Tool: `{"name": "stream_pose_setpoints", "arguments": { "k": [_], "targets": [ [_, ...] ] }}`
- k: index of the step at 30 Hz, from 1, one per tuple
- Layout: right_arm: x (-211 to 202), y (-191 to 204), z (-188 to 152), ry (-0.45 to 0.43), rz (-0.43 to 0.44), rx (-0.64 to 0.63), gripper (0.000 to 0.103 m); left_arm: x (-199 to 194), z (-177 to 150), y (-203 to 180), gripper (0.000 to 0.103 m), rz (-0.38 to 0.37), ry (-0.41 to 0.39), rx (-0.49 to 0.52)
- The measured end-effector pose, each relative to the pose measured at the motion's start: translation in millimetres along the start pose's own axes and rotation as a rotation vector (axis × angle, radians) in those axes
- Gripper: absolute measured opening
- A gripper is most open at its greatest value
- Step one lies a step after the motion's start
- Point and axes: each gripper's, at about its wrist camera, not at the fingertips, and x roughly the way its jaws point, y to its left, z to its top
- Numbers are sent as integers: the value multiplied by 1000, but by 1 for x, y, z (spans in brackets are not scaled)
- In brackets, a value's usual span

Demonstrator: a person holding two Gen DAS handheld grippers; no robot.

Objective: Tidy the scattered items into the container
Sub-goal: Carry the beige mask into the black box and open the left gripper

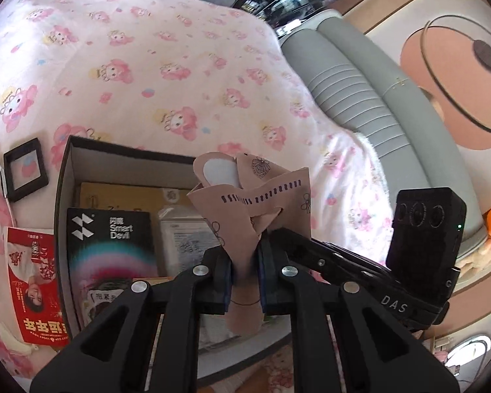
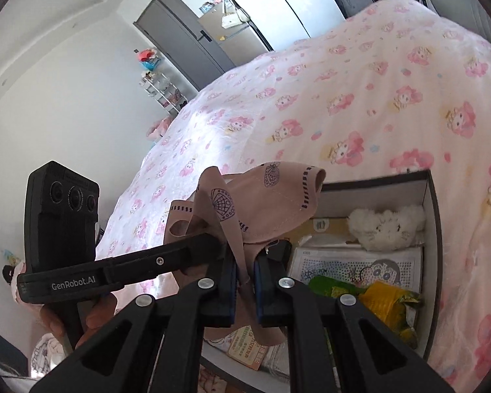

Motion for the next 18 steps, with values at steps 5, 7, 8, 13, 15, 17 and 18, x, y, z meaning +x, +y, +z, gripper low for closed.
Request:
{"name": "stream_pose_setpoints", "arguments": {
  "k": [5,7,8,13,15,17,18],
  "targets": [
    [12,-33,-15,52,-69,89,8,29,-12,35,10,211,66,-40],
    [-2,-37,-12,-8,-103,94,8,30,-15,43,15,288,59,-59],
    [-9,-38,-10,-40,-123,99,8,30,-17,45,26,336,57,-63],
    [-10,-42,-10,-51,-164,100,8,14,-36,39,40,443,38,-49],
    [-6,-36,-13,-29,-170,68,8,8,-47,34,40,417,39,-39],
    [1,-25,-16,-5,-166,24,8,13,-54,30,40,413,66,-4],
    [5,-19,-18,9,-164,-5,8,21,-52,29,40,409,94,9]
  ]
}}
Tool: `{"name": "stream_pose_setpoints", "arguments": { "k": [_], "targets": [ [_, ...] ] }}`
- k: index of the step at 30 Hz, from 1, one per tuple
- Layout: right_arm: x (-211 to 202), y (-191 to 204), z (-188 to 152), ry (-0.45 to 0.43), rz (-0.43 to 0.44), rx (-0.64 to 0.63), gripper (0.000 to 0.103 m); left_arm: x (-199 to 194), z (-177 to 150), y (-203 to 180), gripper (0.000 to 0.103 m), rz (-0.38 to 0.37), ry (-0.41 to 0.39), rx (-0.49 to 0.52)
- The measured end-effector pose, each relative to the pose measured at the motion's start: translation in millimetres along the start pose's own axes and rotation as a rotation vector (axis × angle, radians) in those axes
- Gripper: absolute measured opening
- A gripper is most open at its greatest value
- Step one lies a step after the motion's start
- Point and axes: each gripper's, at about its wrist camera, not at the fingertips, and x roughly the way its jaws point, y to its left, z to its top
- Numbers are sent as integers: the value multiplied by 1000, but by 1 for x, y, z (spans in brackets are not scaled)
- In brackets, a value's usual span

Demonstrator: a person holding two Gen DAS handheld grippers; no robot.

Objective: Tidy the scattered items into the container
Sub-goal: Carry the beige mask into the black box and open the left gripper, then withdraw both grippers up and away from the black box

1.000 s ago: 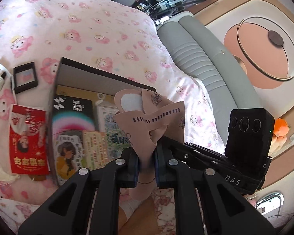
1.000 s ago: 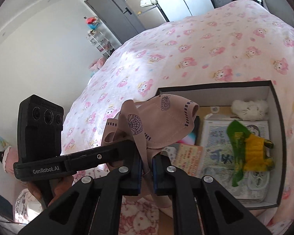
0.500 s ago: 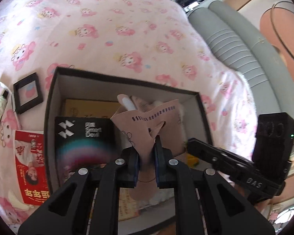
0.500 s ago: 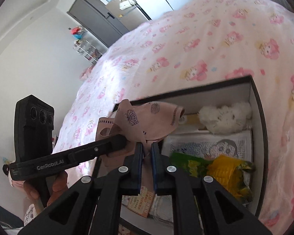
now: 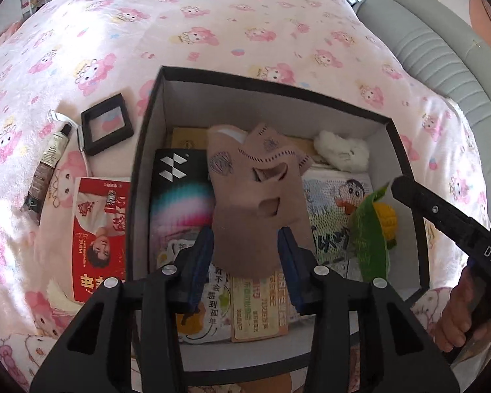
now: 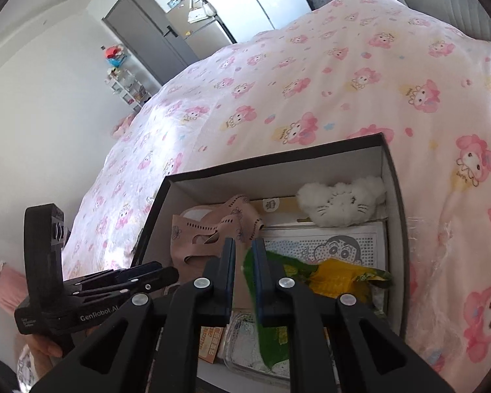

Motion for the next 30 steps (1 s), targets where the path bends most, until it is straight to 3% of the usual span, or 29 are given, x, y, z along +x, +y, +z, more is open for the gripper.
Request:
{"name": "stream_pose_setpoints", "arguments": {
  "k": [4,7,8,11,15,22,25,27,30],
  "targets": [
    [14,24,-11,49,-27,-121,8,35,17,5,38,16,121,-26],
    [23,24,-17,88,-43,-128,8,46,38,20,32,-8,123,-126],
    [25,23,-18,98,-48,-125,8,44,43,22,28,22,104,-144],
    [33,19,-21,136,-34,-124,8,29,44,13,35,70,28,-121],
    [40,23,-17,183,14,-98,8,9,30,7,38,28,-25,-66],
    [76,39,28,197,-81,-74,8,-29,29,14,38,11,-151,-59],
    [78,34,27,144,-124,-64,8,-13,39,12,38,-23,-97,-60],
    [73,25,22,131,-142,-48,8,-3,43,12,38,-90,-59,-66],
    [58,12,16,92,-118,-7,8,21,45,7,38,-124,4,-57]
  ]
}}
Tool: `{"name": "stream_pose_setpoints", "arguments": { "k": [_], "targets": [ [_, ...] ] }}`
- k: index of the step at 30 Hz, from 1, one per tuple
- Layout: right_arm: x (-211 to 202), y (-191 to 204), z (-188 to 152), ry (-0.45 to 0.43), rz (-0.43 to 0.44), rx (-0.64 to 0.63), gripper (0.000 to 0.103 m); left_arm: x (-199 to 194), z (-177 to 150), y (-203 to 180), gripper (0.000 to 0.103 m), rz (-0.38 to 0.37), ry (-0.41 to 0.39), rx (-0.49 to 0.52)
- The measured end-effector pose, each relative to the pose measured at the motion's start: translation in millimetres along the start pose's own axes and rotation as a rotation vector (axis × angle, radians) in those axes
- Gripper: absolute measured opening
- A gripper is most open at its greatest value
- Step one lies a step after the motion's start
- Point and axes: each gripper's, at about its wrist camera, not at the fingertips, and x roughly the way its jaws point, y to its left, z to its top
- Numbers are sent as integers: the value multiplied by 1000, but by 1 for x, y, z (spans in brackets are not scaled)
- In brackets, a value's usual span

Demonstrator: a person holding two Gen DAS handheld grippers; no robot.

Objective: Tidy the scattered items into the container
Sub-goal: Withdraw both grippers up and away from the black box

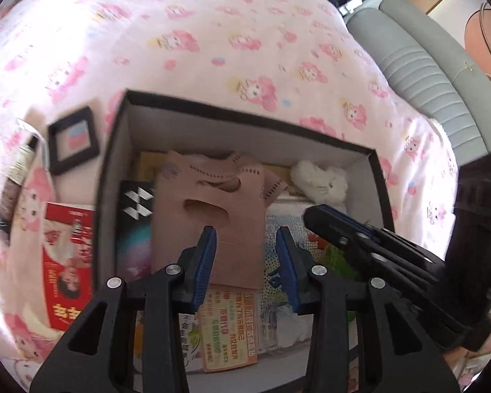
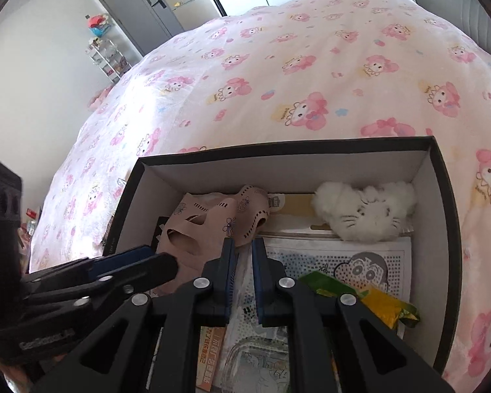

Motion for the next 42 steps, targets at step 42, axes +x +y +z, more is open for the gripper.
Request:
{"name": "stream_pose_setpoints", "arguments": {
  "k": [42],
  "targets": [
    [-68,42,-48,-124,-49,-47,27,-94,-51,-29,57,-16,-201,226]
  ]
}}
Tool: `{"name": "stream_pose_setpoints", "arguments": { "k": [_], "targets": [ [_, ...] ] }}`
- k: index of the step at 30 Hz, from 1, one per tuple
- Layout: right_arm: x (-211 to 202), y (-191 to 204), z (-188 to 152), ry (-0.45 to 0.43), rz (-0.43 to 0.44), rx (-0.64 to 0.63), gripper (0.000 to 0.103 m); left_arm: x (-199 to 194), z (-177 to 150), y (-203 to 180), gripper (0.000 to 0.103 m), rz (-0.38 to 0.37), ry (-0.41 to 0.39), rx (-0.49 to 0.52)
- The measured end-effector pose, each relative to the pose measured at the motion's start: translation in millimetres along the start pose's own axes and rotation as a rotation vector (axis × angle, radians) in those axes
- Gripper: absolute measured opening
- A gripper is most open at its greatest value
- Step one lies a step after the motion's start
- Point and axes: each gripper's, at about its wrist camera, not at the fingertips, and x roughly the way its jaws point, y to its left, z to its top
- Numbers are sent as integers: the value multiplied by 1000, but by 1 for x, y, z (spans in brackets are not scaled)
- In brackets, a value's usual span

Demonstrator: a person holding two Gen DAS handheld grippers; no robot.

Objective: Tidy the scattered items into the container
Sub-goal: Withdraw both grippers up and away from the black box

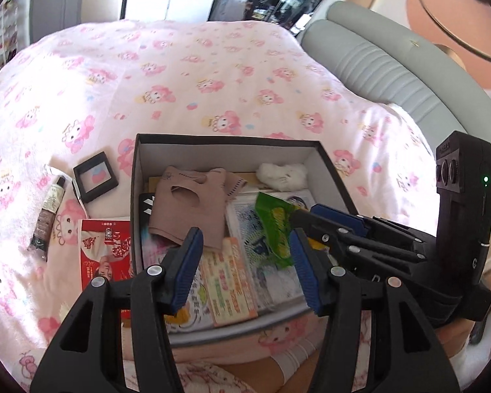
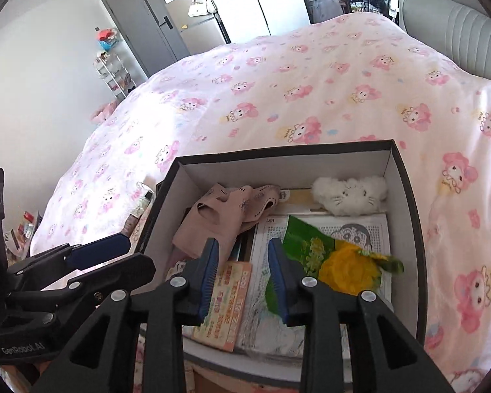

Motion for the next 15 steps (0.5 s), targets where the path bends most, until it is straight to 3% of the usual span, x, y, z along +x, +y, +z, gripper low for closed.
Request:
{"name": "stream_pose_setpoints", "arguments": {
  "k": [6,15],
  "targets": [
    [-48,20,-28,-69,-33,-25,34,-25,-11,-15,57,-18,-4,54],
    [-57,41,-53,-43,4,-33,35,-46,-40,-2,58,-12,20,34]
  ]
}}
